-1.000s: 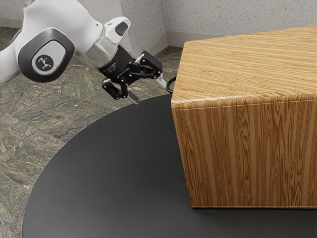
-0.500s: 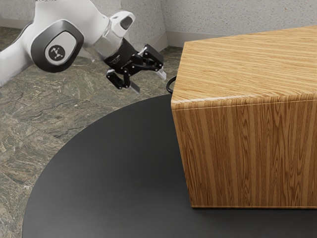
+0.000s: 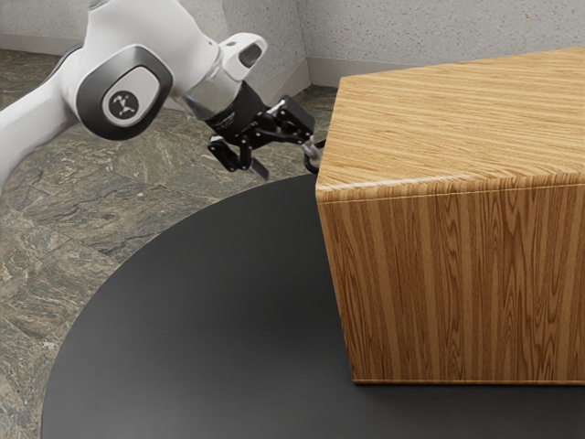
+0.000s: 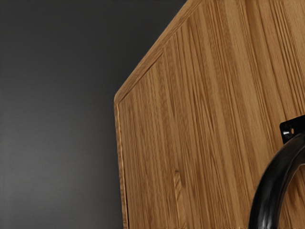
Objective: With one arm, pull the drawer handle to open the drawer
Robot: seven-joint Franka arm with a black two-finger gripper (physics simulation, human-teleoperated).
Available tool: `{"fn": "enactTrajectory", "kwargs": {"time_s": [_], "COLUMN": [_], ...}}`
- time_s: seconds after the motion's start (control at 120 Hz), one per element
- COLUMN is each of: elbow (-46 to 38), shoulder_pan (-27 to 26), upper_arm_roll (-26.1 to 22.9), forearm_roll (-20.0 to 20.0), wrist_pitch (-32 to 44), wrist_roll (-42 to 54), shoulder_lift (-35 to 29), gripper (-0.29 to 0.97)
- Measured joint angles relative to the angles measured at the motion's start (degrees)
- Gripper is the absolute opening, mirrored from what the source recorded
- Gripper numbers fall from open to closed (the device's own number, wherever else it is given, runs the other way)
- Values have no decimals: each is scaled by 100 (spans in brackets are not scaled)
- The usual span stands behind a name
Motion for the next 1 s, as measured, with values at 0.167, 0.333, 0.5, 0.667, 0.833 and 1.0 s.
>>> {"fn": "enactTrajectory", "kwargs": {"time_s": [0.167, 0.333, 0.5, 0.667, 0.833, 1.0], "elbow": [-76, -136, -307, -451, -763, -934], "shoulder_pan": [163, 318, 604, 747, 1101, 1377], "upper_arm_roll": [-71, -164, -347, -489, -689, -828], "forearm_roll": [-19, -43, -48, -55, -54, -114], "wrist_pitch": [-39, -91, -165, -206, -200, -189], "wrist_roll": [30, 43, 42, 30, -22, -76], "shoulder_lift": [1, -1, -12, -17, -20, -12], "gripper": [67, 67, 67, 67, 67, 67]}}
